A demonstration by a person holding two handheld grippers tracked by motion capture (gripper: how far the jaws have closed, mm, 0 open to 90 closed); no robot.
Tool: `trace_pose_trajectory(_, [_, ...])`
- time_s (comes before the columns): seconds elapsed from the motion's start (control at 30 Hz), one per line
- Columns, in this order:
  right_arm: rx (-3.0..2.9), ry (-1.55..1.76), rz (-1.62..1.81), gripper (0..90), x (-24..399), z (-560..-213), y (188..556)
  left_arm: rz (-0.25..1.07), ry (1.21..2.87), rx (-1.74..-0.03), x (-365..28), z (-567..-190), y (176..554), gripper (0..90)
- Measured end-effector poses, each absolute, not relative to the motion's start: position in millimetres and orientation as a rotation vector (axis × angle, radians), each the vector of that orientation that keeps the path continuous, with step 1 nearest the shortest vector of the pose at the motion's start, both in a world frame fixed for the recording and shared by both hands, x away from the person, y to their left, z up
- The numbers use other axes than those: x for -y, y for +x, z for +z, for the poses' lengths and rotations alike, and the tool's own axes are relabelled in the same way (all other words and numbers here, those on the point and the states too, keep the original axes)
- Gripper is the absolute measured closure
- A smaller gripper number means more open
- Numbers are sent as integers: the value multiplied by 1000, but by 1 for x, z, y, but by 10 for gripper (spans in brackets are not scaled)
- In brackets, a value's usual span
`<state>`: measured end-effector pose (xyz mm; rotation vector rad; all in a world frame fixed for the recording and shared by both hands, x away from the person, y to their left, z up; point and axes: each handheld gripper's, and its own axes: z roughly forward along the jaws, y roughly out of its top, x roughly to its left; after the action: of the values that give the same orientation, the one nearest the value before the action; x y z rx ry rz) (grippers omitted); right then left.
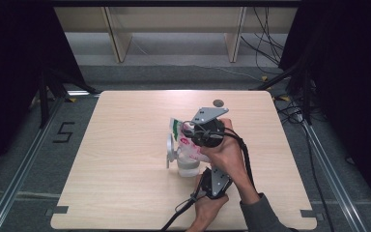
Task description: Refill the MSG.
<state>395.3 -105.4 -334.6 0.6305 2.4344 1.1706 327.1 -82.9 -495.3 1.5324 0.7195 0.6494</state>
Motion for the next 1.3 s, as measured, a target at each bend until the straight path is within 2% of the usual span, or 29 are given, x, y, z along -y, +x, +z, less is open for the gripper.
trace_pose_trajectory(1.3, [-2416, 610, 1182, 900, 105, -334, 395, 643, 1525, -718, 83, -494, 327, 831])
